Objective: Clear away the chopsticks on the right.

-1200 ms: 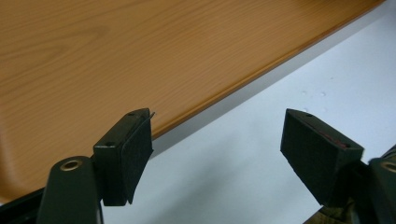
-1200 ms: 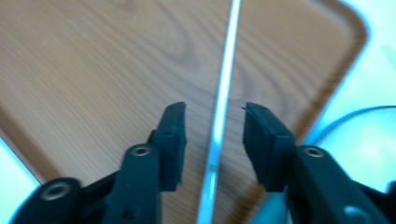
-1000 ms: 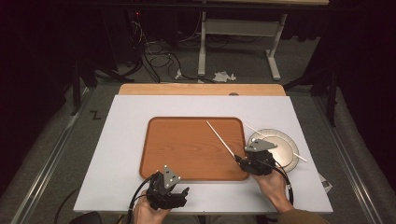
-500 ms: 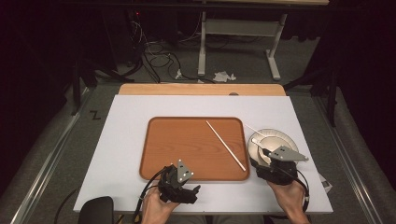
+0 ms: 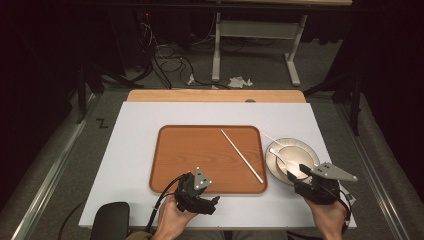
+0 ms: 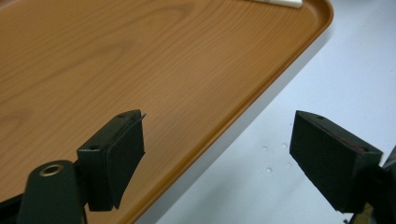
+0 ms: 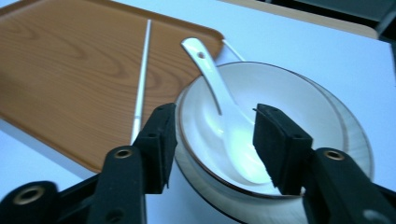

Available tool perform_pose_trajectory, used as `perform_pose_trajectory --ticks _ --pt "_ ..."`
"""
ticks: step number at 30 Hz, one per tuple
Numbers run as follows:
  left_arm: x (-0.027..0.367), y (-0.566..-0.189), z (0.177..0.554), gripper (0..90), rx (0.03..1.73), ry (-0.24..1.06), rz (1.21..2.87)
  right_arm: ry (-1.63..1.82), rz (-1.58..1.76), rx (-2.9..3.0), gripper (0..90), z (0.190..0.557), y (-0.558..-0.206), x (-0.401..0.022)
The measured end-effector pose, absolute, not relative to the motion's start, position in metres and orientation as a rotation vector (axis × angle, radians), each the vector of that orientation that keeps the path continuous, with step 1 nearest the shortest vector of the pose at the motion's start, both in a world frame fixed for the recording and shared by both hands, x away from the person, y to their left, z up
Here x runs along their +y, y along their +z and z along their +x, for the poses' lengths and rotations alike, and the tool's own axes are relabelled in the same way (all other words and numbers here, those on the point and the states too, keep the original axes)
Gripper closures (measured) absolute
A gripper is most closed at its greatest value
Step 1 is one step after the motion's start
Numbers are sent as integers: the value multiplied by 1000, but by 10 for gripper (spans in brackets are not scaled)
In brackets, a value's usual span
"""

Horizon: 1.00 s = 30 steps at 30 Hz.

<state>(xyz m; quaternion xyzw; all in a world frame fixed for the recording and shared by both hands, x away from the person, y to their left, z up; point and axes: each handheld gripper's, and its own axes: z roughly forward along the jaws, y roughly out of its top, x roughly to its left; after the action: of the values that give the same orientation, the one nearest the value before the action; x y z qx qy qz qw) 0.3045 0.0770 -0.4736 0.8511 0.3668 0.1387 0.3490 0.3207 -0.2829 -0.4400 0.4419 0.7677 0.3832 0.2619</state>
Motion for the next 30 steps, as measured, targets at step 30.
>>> perform_pose_trajectory --ticks 30 --pt "91 -479 289 217 1028 387 2181 889 1453 2028 732 363 -451 -368"
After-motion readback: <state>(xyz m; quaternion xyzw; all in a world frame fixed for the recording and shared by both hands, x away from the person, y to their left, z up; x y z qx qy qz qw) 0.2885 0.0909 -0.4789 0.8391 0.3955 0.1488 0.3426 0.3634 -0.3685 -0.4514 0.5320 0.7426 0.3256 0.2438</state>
